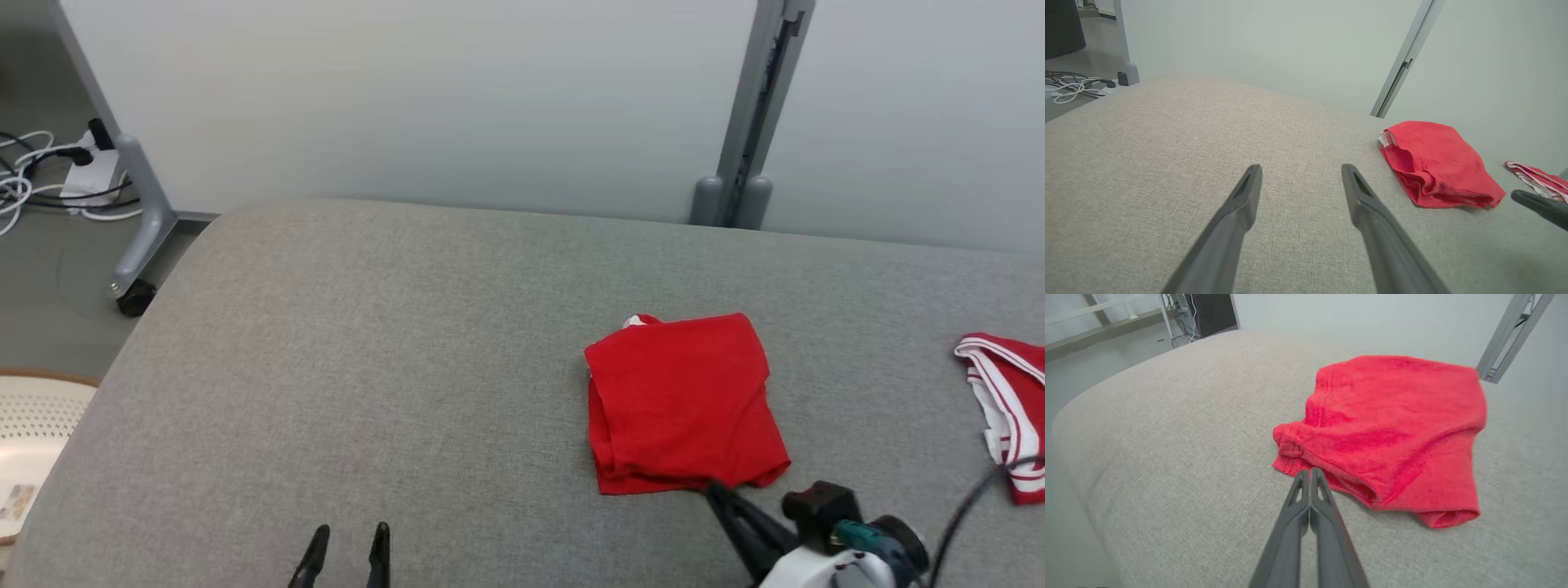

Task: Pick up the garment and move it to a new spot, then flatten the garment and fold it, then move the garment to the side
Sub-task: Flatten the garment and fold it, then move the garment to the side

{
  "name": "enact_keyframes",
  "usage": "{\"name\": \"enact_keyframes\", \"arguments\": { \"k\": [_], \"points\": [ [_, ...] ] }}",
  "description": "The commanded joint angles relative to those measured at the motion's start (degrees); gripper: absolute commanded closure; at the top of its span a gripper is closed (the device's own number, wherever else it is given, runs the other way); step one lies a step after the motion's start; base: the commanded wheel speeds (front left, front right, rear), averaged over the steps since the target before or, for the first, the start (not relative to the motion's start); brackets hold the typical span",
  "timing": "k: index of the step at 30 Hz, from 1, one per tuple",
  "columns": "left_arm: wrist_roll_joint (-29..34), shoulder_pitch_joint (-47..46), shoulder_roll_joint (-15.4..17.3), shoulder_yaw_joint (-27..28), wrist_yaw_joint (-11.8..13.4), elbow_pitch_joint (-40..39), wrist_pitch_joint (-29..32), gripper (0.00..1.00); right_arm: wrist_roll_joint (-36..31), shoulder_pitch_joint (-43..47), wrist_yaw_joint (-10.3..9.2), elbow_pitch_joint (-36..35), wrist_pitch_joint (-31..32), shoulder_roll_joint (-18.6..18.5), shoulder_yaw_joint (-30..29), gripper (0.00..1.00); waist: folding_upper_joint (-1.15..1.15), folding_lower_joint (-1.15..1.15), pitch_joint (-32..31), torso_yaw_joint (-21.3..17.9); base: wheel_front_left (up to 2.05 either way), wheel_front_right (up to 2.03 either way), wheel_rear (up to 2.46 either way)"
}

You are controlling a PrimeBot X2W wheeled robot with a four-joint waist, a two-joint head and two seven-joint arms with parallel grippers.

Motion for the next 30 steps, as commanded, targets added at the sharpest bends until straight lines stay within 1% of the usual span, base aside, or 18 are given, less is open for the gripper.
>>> {"name": "enact_keyframes", "arguments": {
  "k": [1, 3, 4, 5, 8, 10, 14, 17, 21, 24, 27, 30],
  "points": [
    [0.6, 0.4, 0.2, 1.0, 0.1, -0.7, -0.2, 0.00, -1.2, 1.4, -0.01, -1.5, -1.5, -0.7, -2.2, 0.91, 0.00, 0.00, -1.4, -1.8, 0.00, 0.00, 0.00],
    [0.9, 1.3, 0.2, 2.3, 0.3, -1.9, -0.2, 0.00, -3.0, 3.8, -0.01, -4.7, -4.1, -0.5, -7.2, 0.67, 0.00, 0.00, -2.0, -2.9, 0.00, 0.00, 0.00],
    [1.1, 1.6, 0.2, 3.0, 0.4, -2.4, -0.2, 0.00, -3.8, 4.9, -0.01, -6.2, -5.4, -0.2, -9.6, 0.53, 0.00, 0.00, -2.2, -3.4, 0.00, 0.00, 0.00],
    [1.3, 1.8, 0.2, 3.7, 0.4, -2.8, -0.2, 0.00, -5.0, 6.0, -0.01, -7.7, -6.7, -0.1, -12.1, 0.00, 0.00, 0.00, -2.4, -4.0, 0.00, 0.00, 0.00],
    [2.1, 2.3, 0.2, 5.6, 0.3, -4.2, -0.2, 0.00, -9.8, 8.7, -0.01, -11.1, -9.1, 0.2, -19.5, 0.00, 0.00, 0.00, -2.8, -5.4, 0.00, 0.00, 0.00],
    [2.4, 2.5, 0.2, 7.0, 0.0, -4.7, -0.2, 0.00, -11.4, 10.3, -0.01, -12.7, -10.2, 1.6, -23.7, 0.00, 0.00, 0.00, -3.0, -6.1, 0.00, 0.00, 0.00],
    [2.9, 2.8, 0.2, 9.2, -0.6, -5.1, -0.2, 0.00, -13.6, 12.1, -0.01, -14.1, -11.3, 2.8, -30.4, 0.00, 0.00, 0.00, -2.9, -7.1, 0.00, 0.00, 0.00],
    [3.4, 3.0, 0.2, 10.1, -1.0, -4.9, -0.2, 0.00, -14.9, 12.7, -0.01, -15.2, -11.5, 3.3, -33.4, 0.00, 0.00, 0.00, -2.8, -7.6, 0.00, 0.00, 0.00],
    [3.8, 2.7, 0.2, 10.3, -1.6, -4.5, -0.2, 0.00, -15.6, 13.8, -0.01, -15.1, -11.3, 4.2, -35.6, 0.00, 0.00, 0.00, -2.6, -7.8, 0.00, 0.00, 0.00],
    [3.9, 2.1, 0.2, 10.3, -2.0, -4.2, -0.2, 0.00, -15.5, 14.1, -0.01, -14.5, -11.4, 4.9, -36.0, 0.00, 0.00, 0.00, -2.3, -7.9, 0.00, 0.00, 0.00],
    [3.9, 1.4, 0.2, 10.3, -2.5, -4.2, -0.2, 0.00, -13.7, 13.0, -0.01, -13.9, -11.4, 6.0, -36.0, 0.00, 0.00, 0.00, -1.7, -8.0, 0.00, 0.00, 0.00],
    [4.1, 0.5, 0.2, 9.7, -3.0, -3.9, -0.2, 0.00, -9.7, 9.8, 0.00, -12.2, -11.3, 7.2, -34.7, 0.00, 0.00, 0.00, -0.3, -7.7, 0.00, 0.00, 0.00]
  ]
}}
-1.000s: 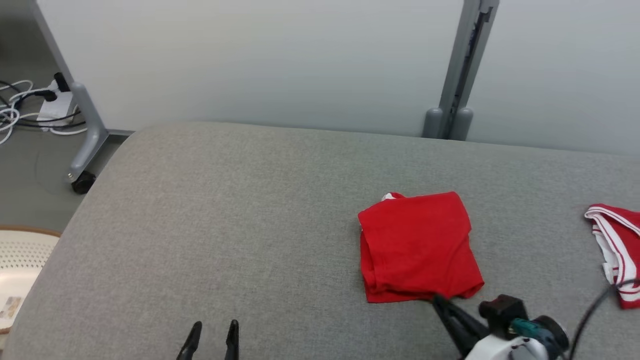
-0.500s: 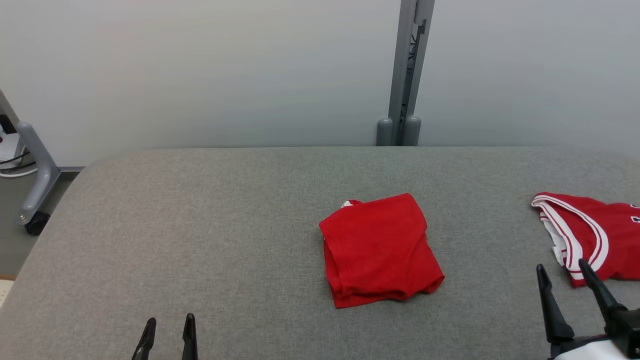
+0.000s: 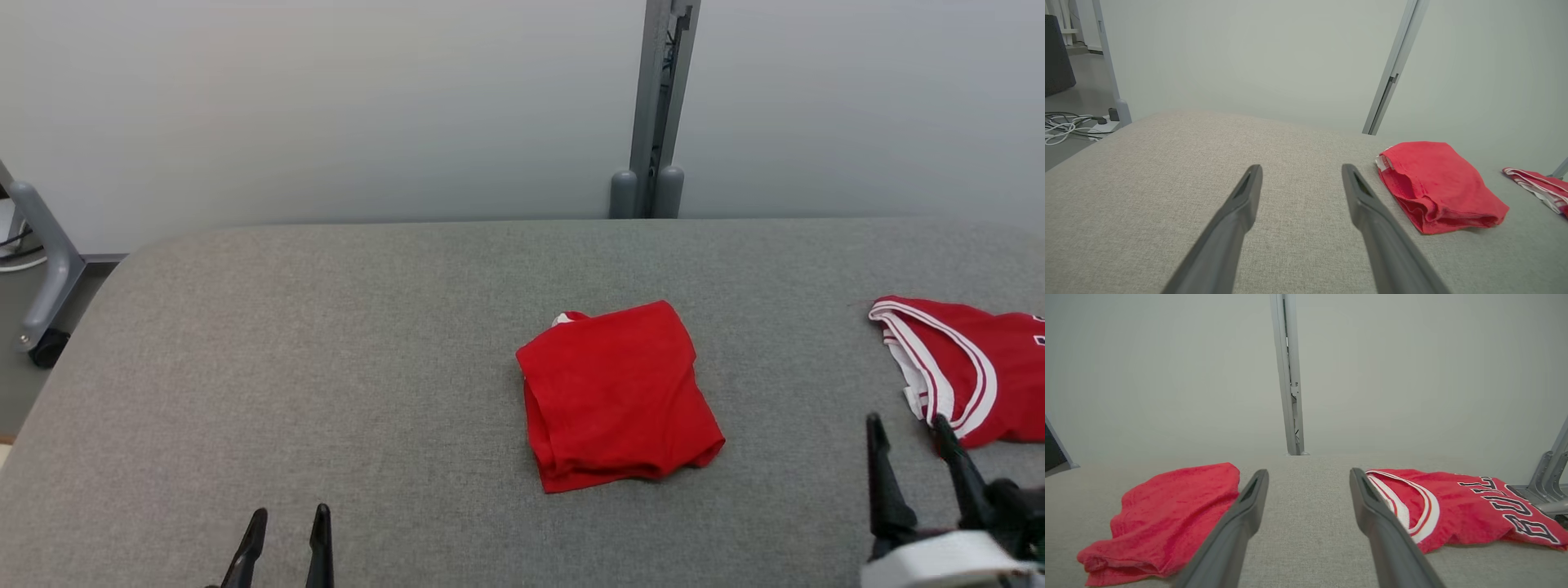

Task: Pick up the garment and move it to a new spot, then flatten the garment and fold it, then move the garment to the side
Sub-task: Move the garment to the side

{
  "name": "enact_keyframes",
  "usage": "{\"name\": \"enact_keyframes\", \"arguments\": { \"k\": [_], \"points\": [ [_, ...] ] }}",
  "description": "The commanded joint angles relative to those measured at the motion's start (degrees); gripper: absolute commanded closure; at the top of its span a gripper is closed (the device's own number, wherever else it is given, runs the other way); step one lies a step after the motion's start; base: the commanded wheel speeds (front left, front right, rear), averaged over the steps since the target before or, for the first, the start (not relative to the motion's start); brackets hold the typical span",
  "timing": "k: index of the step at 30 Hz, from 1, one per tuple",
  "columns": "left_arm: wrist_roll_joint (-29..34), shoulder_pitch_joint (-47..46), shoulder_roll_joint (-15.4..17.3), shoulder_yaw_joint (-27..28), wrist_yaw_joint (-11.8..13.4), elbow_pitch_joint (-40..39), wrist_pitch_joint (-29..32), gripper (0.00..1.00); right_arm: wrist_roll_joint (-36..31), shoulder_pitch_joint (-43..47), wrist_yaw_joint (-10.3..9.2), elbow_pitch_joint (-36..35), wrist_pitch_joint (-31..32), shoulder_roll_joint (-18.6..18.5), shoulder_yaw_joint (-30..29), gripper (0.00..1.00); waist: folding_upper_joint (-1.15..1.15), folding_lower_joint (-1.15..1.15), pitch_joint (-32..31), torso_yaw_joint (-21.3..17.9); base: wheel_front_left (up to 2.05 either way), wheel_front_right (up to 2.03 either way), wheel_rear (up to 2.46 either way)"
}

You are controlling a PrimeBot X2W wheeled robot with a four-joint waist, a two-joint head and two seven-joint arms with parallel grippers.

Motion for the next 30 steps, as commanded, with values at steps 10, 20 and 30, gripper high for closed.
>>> {"name": "enact_keyframes", "arguments": {
  "k": [10, 20, 30],
  "points": [
    [0.8, -10.3, 0.3, -4.3, -2.3, 2.2, -0.2, 0.00, 12.4, -21.9, 0.01, 10.2, 30.0, -2.9, 9.2, 0.00, 0.00, 0.00, 9.9, 5.6, 0.00, 0.00, 0.00],
    [-1.9, -14.2, 0.2, -8.5, -0.7, 2.9, -0.2, 0.00, 15.1, -32.0, 0.02, 26.3, 37.3, -2.8, 9.5, 0.00, 0.00, 0.00, 13.8, 11.0, 0.00, 0.00, 0.00],
    [-2.3, -14.9, 0.2, -7.5, 0.7, 1.4, -0.2, 0.00, 26.5, -36.0, 0.00, 27.1, 31.6, -3.7, 11.4, 1.00, 0.00, 0.00, 15.2, 3.8, 0.00, 0.00, 0.00]
  ]
}}
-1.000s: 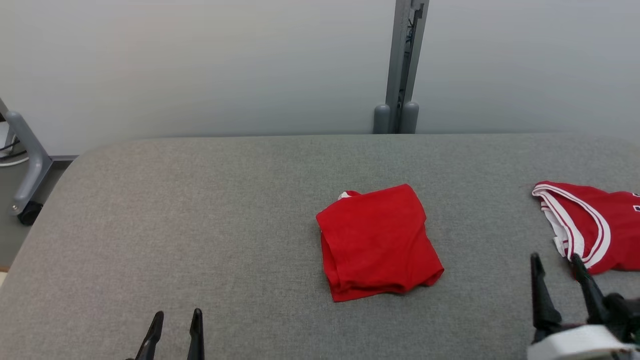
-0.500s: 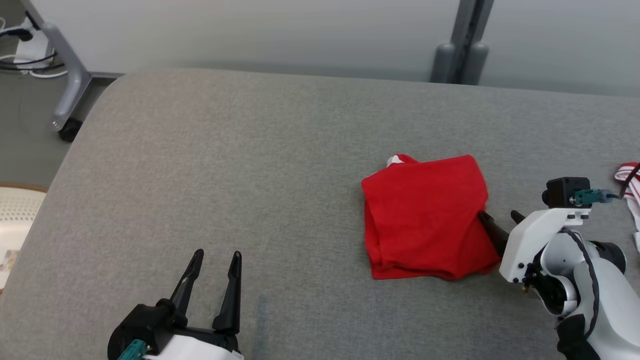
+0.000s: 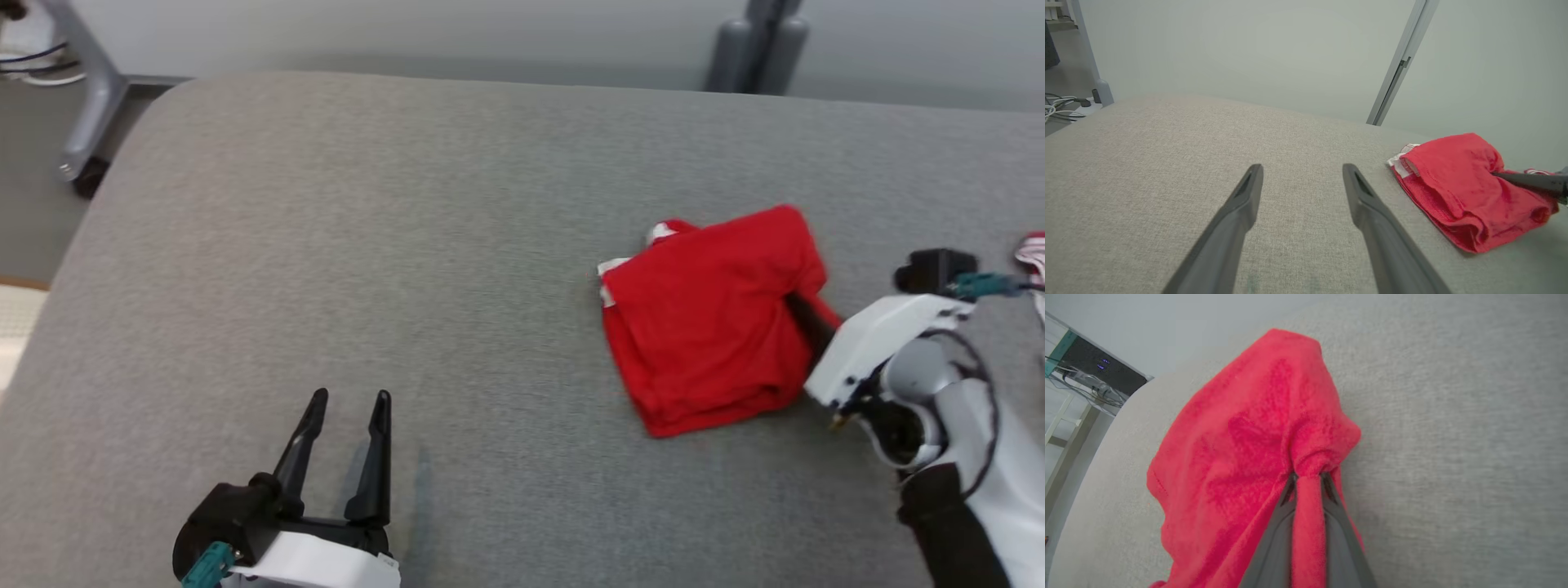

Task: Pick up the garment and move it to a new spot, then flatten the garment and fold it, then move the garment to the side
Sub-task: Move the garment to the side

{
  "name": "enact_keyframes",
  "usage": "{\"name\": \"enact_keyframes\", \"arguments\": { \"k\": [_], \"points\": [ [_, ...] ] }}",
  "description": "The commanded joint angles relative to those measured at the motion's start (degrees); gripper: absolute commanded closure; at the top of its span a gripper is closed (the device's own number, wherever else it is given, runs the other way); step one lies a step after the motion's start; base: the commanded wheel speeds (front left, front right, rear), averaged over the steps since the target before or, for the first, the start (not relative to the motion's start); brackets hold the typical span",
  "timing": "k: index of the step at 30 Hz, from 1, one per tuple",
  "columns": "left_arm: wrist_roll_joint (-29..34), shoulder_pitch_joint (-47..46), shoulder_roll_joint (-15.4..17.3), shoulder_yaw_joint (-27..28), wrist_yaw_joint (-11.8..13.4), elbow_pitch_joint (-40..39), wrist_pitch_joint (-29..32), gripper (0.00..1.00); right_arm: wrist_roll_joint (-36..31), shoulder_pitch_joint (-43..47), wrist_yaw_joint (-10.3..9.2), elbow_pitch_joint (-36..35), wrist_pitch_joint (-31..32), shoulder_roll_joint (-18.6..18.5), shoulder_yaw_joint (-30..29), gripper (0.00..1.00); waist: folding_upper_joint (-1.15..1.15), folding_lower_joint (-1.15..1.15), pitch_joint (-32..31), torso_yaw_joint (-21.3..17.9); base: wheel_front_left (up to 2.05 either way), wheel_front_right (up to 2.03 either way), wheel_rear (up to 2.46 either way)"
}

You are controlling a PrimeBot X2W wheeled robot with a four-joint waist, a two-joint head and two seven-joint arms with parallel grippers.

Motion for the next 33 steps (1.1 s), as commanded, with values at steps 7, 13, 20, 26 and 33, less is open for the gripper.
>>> {"name": "enact_keyframes", "arguments": {
  "k": [7, 13, 20, 26, 33],
  "points": [
    [2.4, -2.3, 0.2, 2.2, -1.1, -0.8, -0.2, 0.00, 2.7, -3.7, 0.00, -8.6, 0.0, -9.8, 1.2, 1.00, 0.00, 0.00, 3.4, -13.2, 0.00, 0.00, 0.00],
    [3.6, -5.9, 0.2, -0.2, -2.4, -0.1, -0.2, 0.00, 1.1, -7.4, 0.00, -10.2, 4.7, -16.3, -0.1, 1.00, 0.00, 0.00, 7.3, -16.5, 0.00, 0.00, 0.00],
    [4.5, -8.1, 0.2, -4.0, -2.4, 1.0, -0.2, 0.00, -4.9, -11.8, 0.00, -4.1, 9.3, -22.7, -4.8, 1.00, 0.00, 0.00, 10.9, -15.0, 0.00, 0.00, 0.00],
    [4.5, -6.8, 0.2, -3.6, -1.9, 1.6, -0.2, 0.00, -14.8, -12.9, -0.01, 1.3, 8.0, -26.5, -6.6, 0.00, 0.00, 0.00, 11.0, -13.7, 0.00, 0.00, 0.00],
    [3.1, -4.2, 0.2, -2.3, -1.1, 1.1, -0.2, 0.00, -23.0, -11.3, -0.01, -2.6, -3.3, -24.4, -7.2, 0.00, 0.00, 0.00, 6.3, -13.0, 0.00, 0.00, 0.00]
  ]
}}
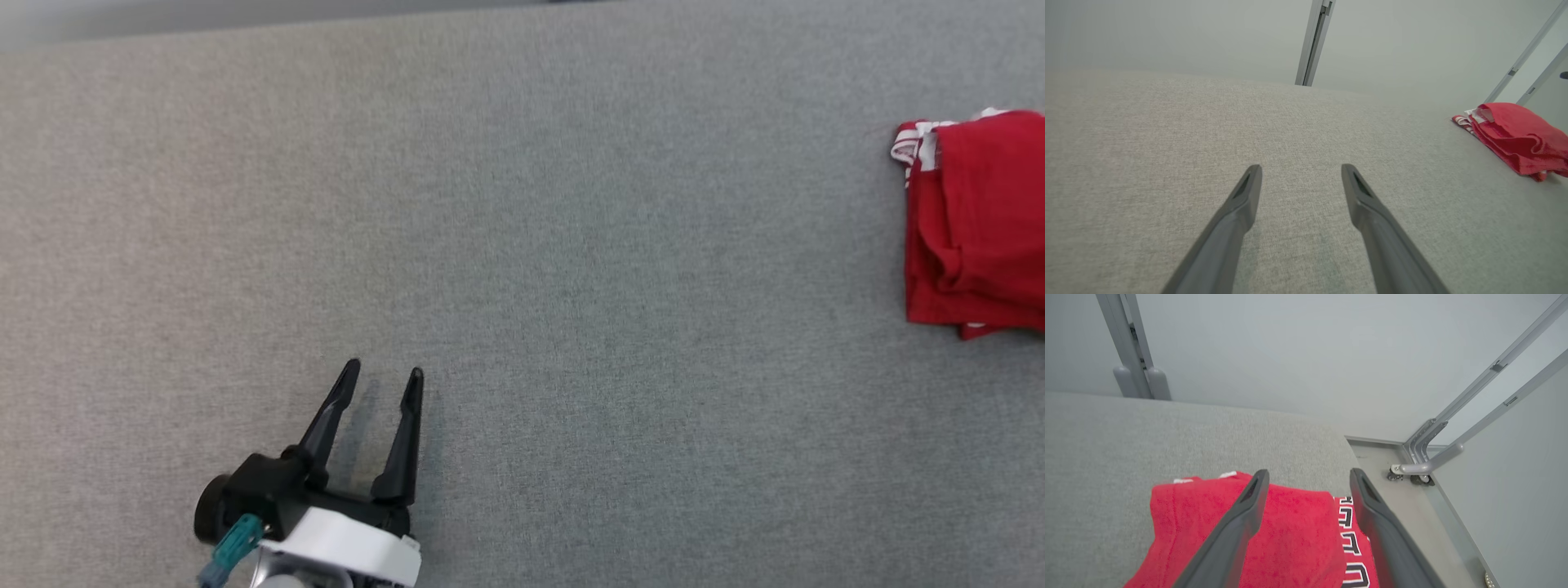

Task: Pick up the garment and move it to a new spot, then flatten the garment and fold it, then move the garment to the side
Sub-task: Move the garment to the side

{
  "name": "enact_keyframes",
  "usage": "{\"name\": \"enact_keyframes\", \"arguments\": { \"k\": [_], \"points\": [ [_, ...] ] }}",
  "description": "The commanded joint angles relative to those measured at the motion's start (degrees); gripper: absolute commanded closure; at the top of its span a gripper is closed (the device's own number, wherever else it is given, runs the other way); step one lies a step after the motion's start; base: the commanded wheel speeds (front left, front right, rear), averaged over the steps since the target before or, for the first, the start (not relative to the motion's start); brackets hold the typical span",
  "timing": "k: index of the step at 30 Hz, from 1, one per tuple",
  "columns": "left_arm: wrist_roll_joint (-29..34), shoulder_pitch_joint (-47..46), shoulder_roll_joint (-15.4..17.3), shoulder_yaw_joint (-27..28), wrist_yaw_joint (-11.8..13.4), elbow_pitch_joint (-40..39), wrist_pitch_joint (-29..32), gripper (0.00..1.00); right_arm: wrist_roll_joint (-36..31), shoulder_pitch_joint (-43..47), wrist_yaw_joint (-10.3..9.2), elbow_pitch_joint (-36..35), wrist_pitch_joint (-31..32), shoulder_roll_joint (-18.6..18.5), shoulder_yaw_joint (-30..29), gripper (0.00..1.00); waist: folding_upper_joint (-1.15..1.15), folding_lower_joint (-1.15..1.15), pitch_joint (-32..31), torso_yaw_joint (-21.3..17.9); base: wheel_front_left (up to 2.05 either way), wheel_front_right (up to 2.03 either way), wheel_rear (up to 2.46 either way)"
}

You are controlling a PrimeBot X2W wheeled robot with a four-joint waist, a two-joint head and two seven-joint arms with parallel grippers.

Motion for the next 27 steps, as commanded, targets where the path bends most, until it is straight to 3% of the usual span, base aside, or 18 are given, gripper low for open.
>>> {"name": "enact_keyframes", "arguments": {
  "k": [1, 9, 12, 15, 22, 27],
  "points": [
    [-0.4, 1.1, 0.3, 0.8, 0.4, -0.4, -0.1, 0.00, 0.2, 1.6, -0.01, -2.3, -3.5, 1.3, -1.3, 0.00, 0.00, 0.00, -2.9, 0.3, 0.00, 0.00, 0.00],
    [-1.1, 8.5, 0.2, 5.9, 2.5, -2.0, -0.1, 0.00, 0.3, 19.0, -0.01, -21.0, -18.8, 11.2, -0.8, 0.00, 0.00, 0.00, -13.6, 1.5, 0.00, 0.00, 0.00],
    [0.7, 11.0, 0.4, 7.7, 3.4, -2.3, -0.1, 0.00, 2.2, 28.2, 0.00, -25.6, -23.3, 15.5, 1.6, 0.00, 0.00, 0.00, -17.1, 3.3, 0.00, 0.00, 0.00],
    [3.0, 13.3, 0.5, 9.3, 4.9, -2.4, -0.1, 0.00, 2.2, 37.1, -0.01, -27.6, -27.3, 17.4, 2.1, 0.00, 0.00, 0.00, -19.7, 5.1, 0.00, 0.00, 0.00],
    [1.4, 15.3, 0.3, 11.5, 2.2, -0.7, -0.1, 0.00, -4.1, 49.7, -0.01, -31.9, -29.6, 25.3, -2.4, 0.00, 0.00, 0.00, -21.7, 6.1, 0.00, 0.00, 0.00],
    [-0.5, 16.6, 0.2, 12.7, 1.1, -0.4, -0.1, 0.00, -10.5, 52.9, -0.01, -33.5, -29.6, 27.2, -2.1, 0.00, 0.00, 0.00, -23.0, 4.5, 0.00, 0.00, 0.00]
  ]
}}
